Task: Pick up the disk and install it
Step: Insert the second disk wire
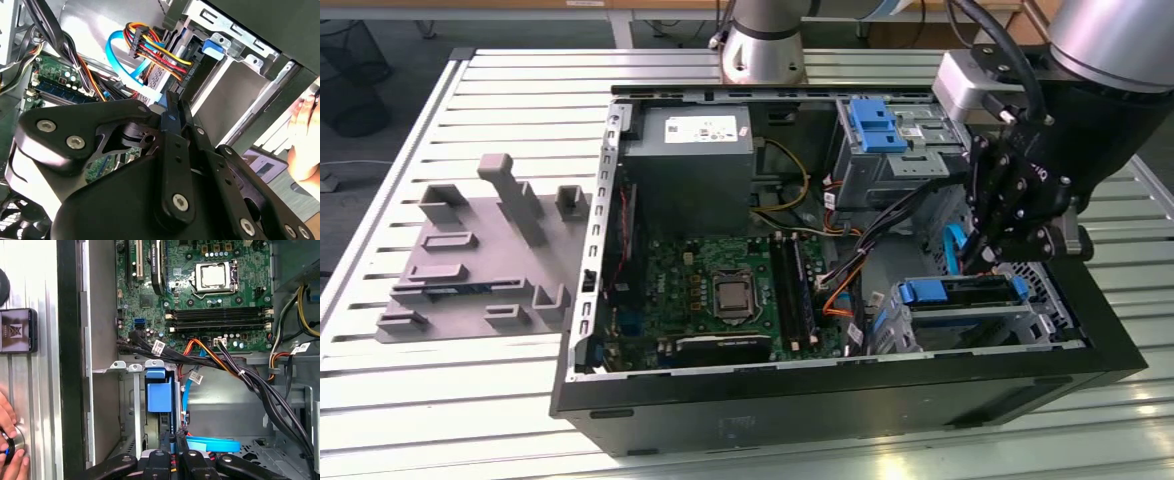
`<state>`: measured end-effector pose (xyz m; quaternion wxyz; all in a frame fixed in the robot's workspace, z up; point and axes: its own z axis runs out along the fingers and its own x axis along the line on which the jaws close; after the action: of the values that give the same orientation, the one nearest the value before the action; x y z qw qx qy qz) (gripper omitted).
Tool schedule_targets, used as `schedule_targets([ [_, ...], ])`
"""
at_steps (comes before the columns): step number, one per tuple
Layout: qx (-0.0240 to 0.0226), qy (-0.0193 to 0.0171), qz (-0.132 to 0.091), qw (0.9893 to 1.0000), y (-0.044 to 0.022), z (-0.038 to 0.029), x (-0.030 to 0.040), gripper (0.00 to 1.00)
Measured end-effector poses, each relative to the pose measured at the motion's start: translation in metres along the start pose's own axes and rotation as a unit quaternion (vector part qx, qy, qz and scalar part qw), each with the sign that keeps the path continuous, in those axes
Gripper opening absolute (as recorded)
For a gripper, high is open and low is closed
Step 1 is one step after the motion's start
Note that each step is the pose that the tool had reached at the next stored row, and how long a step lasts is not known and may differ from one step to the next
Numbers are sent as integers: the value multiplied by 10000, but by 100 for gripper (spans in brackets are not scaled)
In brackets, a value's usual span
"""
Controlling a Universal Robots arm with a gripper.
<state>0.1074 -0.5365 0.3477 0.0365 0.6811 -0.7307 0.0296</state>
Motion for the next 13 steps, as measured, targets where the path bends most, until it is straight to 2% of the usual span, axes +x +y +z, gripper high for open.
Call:
schedule_targets([
  [4,-46,2,66,10000,-11,7,9,16],
  [6,-65,-11,65,10000,-34,16,12,16],
  [8,-67,-25,65,10000,-42,29,12,16],
  [13,-71,-25,76,9999,-46,59,18,16],
])
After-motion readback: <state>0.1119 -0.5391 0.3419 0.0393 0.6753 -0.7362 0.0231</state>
